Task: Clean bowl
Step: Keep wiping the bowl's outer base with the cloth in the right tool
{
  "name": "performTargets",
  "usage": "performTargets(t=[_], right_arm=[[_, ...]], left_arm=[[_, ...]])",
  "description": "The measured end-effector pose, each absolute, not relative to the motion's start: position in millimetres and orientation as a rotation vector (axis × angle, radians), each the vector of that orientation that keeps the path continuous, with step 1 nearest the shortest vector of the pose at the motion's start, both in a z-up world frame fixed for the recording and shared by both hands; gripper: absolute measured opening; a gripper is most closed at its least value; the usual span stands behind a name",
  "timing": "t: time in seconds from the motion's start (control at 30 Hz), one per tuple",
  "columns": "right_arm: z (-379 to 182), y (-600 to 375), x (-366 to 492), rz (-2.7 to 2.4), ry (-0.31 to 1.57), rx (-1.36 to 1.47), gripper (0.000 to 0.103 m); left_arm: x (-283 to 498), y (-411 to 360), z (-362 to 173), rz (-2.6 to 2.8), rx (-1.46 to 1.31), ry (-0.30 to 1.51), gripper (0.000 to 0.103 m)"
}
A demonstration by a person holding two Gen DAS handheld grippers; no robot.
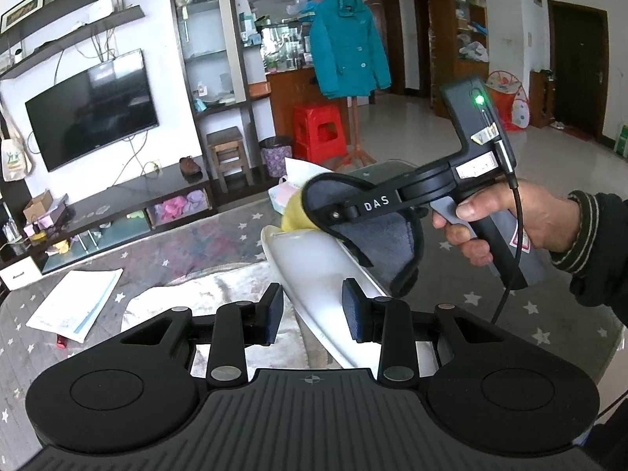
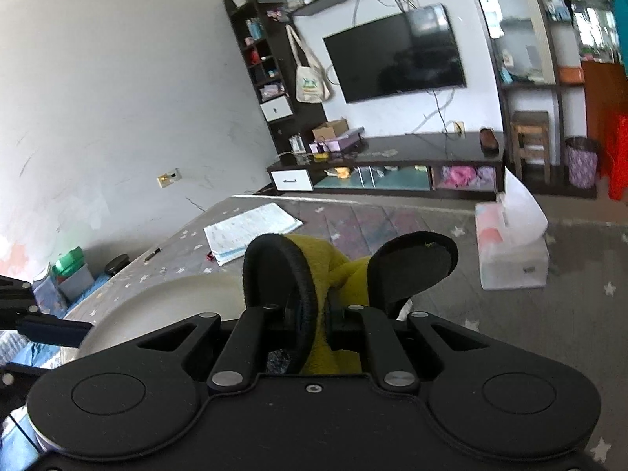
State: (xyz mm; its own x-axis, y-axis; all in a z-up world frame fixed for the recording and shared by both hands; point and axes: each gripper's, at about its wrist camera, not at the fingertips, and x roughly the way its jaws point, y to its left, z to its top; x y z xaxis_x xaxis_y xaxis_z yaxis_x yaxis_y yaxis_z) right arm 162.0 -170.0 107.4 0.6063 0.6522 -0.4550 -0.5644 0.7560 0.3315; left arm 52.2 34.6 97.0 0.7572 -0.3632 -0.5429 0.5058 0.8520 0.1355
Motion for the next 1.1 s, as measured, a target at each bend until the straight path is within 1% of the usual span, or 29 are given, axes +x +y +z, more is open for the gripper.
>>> performTargets(t=[0.47,1.1], right_arm=[[68.3,-194.7,159.8,0.628,0.681,0.216,0.011],[33.5,-220.5,116.0,0.594,0.744,0.278,0.011]], left_arm=[[53.0,36.1,96.5,-0.47,0.264,0.53,0.034],[44.9,22.7,98.1,-0.455,0.289,0.514,0.034]])
